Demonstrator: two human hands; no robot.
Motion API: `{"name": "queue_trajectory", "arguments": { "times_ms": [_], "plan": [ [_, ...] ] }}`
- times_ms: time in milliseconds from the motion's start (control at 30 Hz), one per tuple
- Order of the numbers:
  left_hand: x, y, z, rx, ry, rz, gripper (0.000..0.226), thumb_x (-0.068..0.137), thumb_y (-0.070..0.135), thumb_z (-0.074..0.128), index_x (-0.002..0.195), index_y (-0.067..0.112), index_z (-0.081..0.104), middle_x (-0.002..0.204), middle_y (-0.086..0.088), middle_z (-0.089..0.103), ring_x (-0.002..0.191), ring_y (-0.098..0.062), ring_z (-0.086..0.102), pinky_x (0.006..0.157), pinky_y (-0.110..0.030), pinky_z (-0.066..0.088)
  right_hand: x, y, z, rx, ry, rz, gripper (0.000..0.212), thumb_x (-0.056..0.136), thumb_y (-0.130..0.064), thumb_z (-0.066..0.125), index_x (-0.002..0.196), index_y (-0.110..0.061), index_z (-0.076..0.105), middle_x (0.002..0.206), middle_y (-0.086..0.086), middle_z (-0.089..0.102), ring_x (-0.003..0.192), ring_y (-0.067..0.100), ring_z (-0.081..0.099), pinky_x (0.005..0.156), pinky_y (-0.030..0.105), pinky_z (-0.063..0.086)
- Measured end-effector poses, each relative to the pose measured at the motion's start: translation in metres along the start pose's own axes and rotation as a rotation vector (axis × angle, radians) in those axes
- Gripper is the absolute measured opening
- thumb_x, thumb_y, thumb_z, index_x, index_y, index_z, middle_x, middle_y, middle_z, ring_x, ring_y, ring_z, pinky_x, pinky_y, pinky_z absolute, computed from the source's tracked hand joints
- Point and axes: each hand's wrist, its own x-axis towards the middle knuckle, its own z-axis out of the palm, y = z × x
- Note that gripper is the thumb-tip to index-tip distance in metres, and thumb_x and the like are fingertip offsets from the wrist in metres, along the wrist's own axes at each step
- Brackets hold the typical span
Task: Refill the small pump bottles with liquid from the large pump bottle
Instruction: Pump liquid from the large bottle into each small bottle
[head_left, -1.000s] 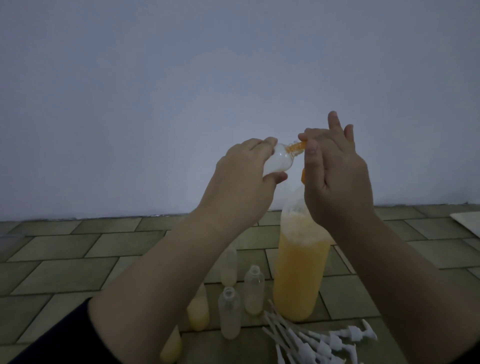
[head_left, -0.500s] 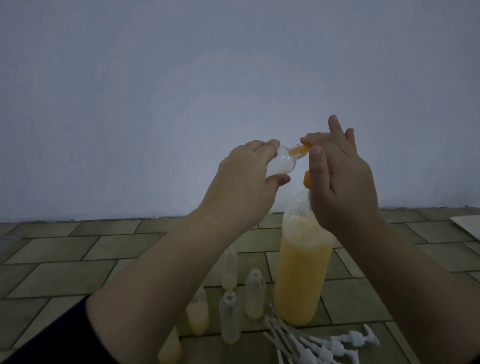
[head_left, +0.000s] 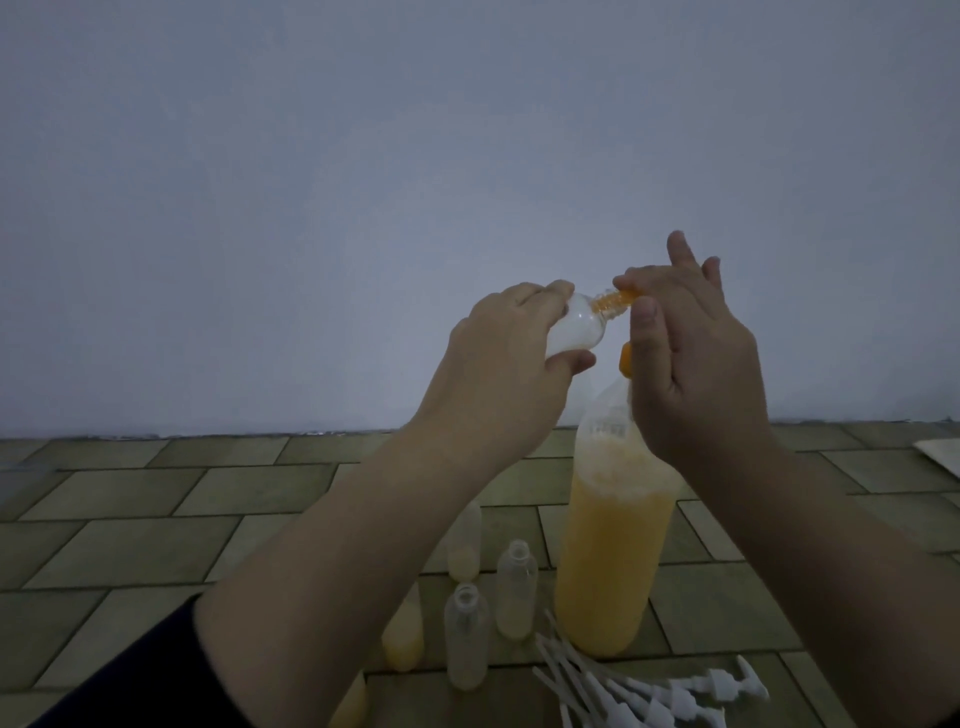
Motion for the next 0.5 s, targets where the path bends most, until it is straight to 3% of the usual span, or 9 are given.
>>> {"name": "queue_trajectory", "arguments": {
  "times_ms": [133,367,500],
  "plan": [
    [-0.004,-0.002,0.005,0.016,-0.013,0.016,0.054,0.091,0.034,0.056,0.140,0.020,0.040,0.136,0.004,0.051,0.120,-0.013,0.046,0.104,-0.031,0.037,-0.011,0.004,0.009,-0.019,0.018,0.029,0.043,0.098,-0.027,0.027,0.111,-0.004,0.061,0.122,0.010,0.062,0.137,0.016,0.029,0.118,0.027,0.012],
    [-0.005,-0.001,0.001,-0.007,-0.044,-0.015,0.053,0.090,0.034,0.058,0.138,0.020,0.042,0.131,0.004,0.053,0.115,-0.014,0.050,0.100,-0.035,0.042,-0.005,0.000,0.000,-0.020,-0.068,0.018,0.051,0.099,-0.035,0.022,0.112,-0.006,0.062,0.123,0.010,0.061,0.136,0.010,0.025,0.114,0.019,0.007],
    [-0.001,0.001,-0.004,-0.006,-0.016,0.012,0.052,0.089,0.034,0.059,0.137,0.021,0.042,0.131,0.005,0.053,0.114,-0.014,0.050,0.100,-0.036,0.042,0.000,-0.005,-0.005,0.000,-0.023,0.012,0.051,0.099,-0.034,0.022,0.113,-0.006,0.062,0.125,0.010,0.060,0.134,0.008,0.025,0.114,0.019,0.007]
  ]
}}
